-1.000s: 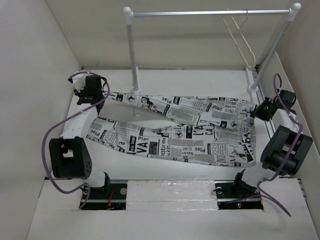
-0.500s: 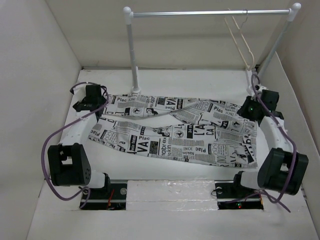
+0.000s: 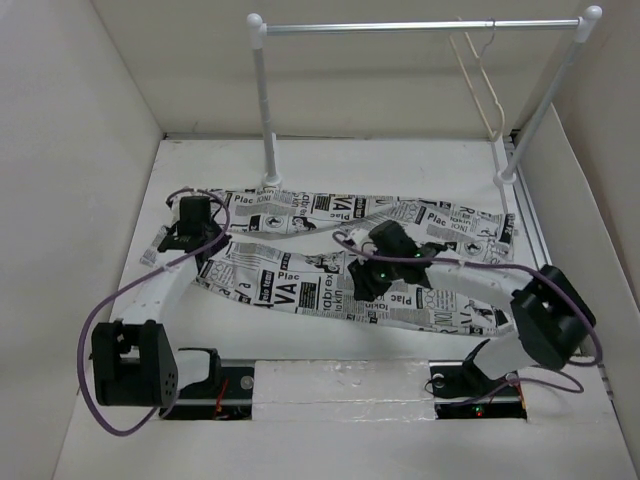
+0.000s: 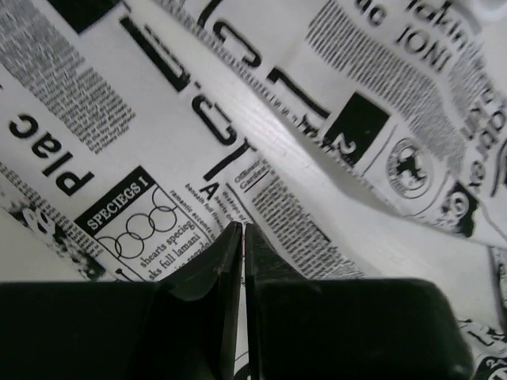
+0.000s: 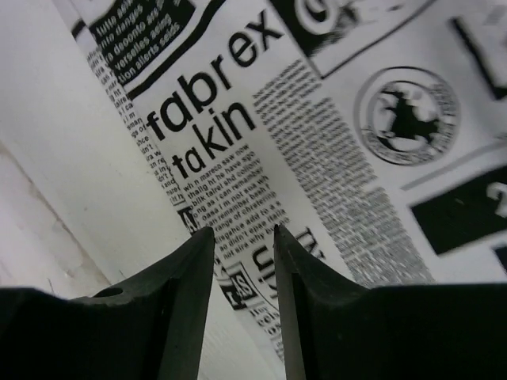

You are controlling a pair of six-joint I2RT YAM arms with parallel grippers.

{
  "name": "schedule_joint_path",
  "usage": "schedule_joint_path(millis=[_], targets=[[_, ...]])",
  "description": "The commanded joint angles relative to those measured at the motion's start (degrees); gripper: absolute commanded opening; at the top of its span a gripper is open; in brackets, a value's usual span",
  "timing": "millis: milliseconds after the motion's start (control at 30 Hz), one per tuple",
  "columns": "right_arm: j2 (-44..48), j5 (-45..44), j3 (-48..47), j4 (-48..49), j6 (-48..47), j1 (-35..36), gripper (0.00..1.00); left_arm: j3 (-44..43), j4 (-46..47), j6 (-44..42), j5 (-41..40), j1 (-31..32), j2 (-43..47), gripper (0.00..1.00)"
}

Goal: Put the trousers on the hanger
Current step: Flatten out the trousers at the center of the board.

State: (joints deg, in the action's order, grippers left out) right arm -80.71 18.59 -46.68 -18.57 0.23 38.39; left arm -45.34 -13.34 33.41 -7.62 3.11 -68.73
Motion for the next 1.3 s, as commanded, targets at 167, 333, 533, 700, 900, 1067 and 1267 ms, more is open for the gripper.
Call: schedule_joint_path(millis=[167,333,533,700,900,1067,1267], targets=[[-12.1,-6.02,-2.99,6.09,4.6,6.61,0.16,6.58,2.53,2.09,7.26,-2.75,-7.82,0.08],[-8.34,-6.99,2.72,5.39,5.13,9.94,0.01,9.82,1.66,5.79,10.69,-9.61,-7.66,0.01],[-0.87,-4.53,6.86,1.79,6.45,12.76,0.0,12.03,-3.79,8.43,4.66,-14.62,-1.16,0.05],[5.72,-5.66,3.54,-4.53,6.01,12.68,0.15,9.32,-7.3,10.44,1.29,-14.63,5.35,0.08],[8.99,-6.03,-0.08,-7.11,3.2,5.3,0.4,1.5,-2.13,7.99,0.5,-8.93,9.15,0.31],[0.04,-5.92,-6.49,-1.66,1.44,4.4,0.0,-5.09,0.42,6.23,6.47,-5.5,-5.69,0.43],[-8.66,-9.89,-10.63,0.03,1.62,10.11,0.35,-12.66,0.95,4.03,8.92,-3.38,-18.19,0.54]])
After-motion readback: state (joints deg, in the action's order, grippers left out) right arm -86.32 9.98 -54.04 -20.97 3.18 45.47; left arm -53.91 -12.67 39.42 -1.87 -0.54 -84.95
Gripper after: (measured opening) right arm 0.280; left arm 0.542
